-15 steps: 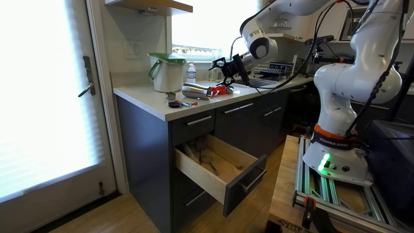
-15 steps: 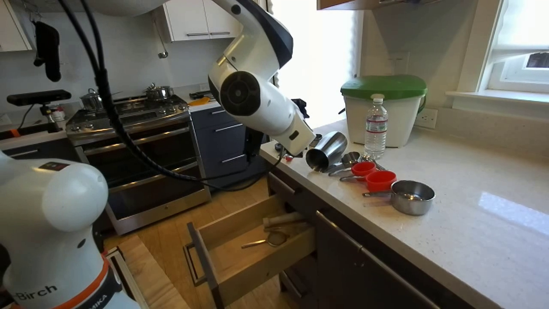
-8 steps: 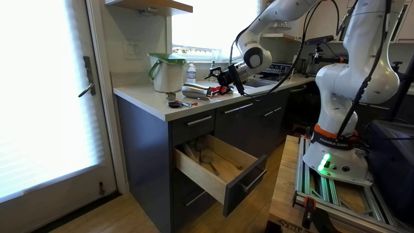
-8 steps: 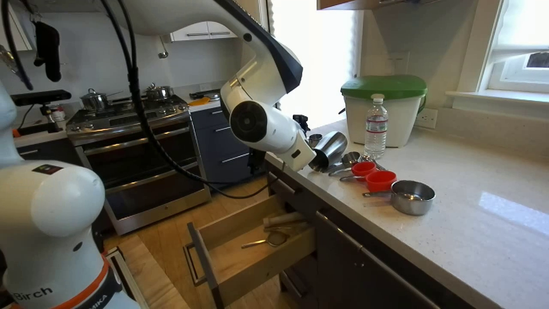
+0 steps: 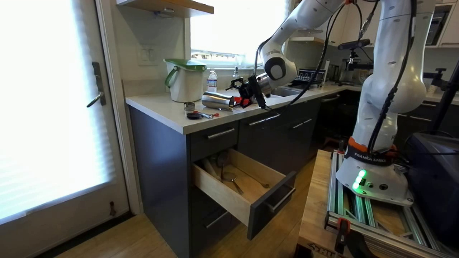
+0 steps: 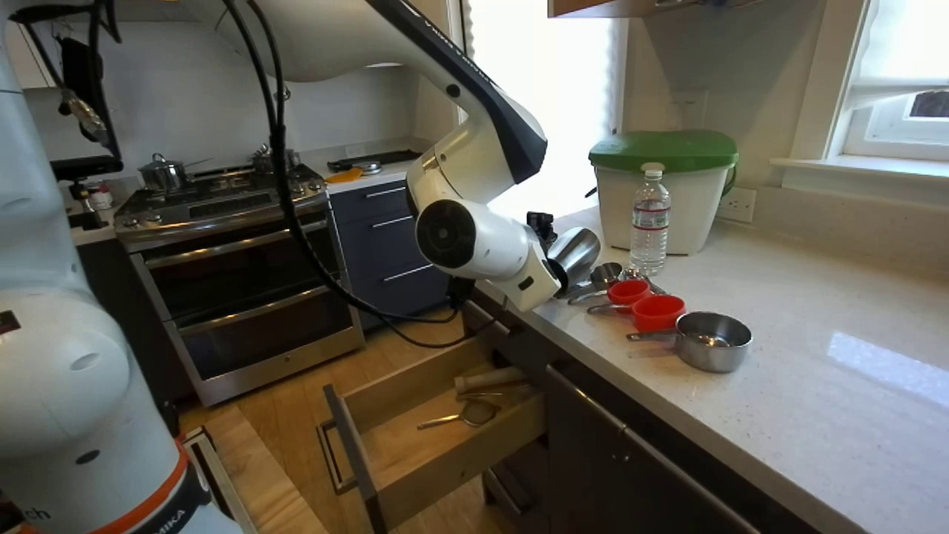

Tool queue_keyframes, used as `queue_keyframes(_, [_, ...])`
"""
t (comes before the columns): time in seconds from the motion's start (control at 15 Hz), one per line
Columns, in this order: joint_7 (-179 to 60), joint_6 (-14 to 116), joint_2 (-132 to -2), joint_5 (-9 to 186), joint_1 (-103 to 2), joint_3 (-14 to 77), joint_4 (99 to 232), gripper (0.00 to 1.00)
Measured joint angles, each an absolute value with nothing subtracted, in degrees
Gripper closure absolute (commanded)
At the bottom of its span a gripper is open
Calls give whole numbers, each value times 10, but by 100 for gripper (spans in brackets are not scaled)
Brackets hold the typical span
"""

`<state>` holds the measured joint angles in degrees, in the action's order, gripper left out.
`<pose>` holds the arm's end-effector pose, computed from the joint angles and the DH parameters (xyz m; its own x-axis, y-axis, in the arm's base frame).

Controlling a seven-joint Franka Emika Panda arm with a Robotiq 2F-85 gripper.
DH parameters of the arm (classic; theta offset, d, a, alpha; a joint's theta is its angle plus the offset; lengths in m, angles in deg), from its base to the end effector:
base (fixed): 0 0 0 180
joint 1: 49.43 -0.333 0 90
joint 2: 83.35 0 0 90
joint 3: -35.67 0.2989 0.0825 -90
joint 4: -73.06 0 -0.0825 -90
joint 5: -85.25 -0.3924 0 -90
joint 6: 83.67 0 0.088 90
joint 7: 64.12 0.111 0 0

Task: Put the silver tin in an upright position

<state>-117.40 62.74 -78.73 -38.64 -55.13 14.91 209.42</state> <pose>0.4814 -0.1413 0.2604 0.2695 -0.9629 0.0143 -0.4414 -0.1367 -0.8868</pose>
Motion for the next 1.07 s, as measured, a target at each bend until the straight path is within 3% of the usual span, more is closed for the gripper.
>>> queue_keyframes(0.2, [-1180, 625, -781, -404, -509, 181, 2085, 0])
queue_keyframes(0.4, [-1180, 620, -778, -411, -485, 202, 2080, 34])
queue_keyframes(0.6, [-1180, 610, -778, -416, -473, 215, 2080, 60])
queue_keyframes(0.93, [-1180, 602, -777, -419, -462, 225, 2080, 95])
queue_keyframes(1.07, [-1180, 602, -777, -421, -460, 226, 2080, 100])
